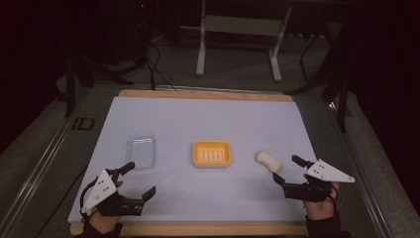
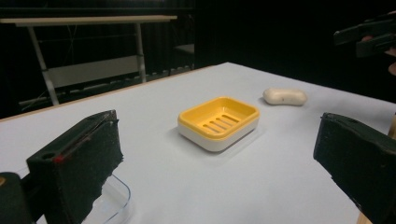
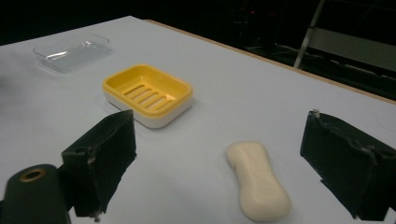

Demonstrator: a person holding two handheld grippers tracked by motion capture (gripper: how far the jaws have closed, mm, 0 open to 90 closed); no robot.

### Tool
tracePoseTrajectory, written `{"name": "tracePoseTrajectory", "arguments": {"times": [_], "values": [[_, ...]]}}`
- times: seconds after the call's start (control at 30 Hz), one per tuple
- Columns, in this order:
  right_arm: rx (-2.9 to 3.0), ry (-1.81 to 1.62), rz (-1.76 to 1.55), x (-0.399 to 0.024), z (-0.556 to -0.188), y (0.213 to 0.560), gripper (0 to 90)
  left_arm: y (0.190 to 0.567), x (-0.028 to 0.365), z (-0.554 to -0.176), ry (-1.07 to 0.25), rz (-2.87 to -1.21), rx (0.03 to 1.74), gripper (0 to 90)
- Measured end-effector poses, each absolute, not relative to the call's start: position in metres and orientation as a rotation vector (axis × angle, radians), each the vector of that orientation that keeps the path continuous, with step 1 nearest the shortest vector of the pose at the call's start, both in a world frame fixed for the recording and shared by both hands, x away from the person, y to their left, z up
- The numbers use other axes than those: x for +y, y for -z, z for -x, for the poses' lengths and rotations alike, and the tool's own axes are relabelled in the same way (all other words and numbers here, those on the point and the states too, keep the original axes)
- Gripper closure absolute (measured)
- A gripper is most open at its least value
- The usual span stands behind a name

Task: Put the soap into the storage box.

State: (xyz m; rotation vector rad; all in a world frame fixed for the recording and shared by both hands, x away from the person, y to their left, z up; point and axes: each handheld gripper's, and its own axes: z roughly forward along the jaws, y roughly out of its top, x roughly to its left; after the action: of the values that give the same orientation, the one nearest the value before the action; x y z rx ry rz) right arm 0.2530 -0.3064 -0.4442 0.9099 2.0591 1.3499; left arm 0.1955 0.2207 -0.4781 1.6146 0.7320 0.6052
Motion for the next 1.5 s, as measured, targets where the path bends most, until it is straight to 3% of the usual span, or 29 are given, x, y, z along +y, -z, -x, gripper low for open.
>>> {"name": "tracePoseTrajectory", "arguments": {"times": [0.23, 0.27, 0.57, 1.0, 1.5], "values": [[2.035, -1.333, -0.926, -0.306, -0.256, 0.445, 10.5, 0.478, 0.221, -0.193, -0.611, -1.604, 0.705, 1.2], [2.038, -1.338, -0.927, -0.306, -0.257, 0.444, 14.2, 0.478, 0.222, -0.192, -0.610, -1.594, 0.692, 1.2], [2.065, -1.341, -0.878, -0.299, -0.257, 0.438, 12.1, 0.479, 0.209, -0.193, -0.540, -1.663, 0.582, 1.2], [2.305, -1.260, -0.838, -0.299, -0.272, 0.439, 10.5, 0.478, 0.204, -0.190, -0.538, -1.666, 0.587, 1.2], [2.743, -1.012, -0.887, -0.305, -0.299, 0.488, 12.9, 0.479, 0.203, -0.190, -0.526, -1.681, 0.578, 1.2]]}}
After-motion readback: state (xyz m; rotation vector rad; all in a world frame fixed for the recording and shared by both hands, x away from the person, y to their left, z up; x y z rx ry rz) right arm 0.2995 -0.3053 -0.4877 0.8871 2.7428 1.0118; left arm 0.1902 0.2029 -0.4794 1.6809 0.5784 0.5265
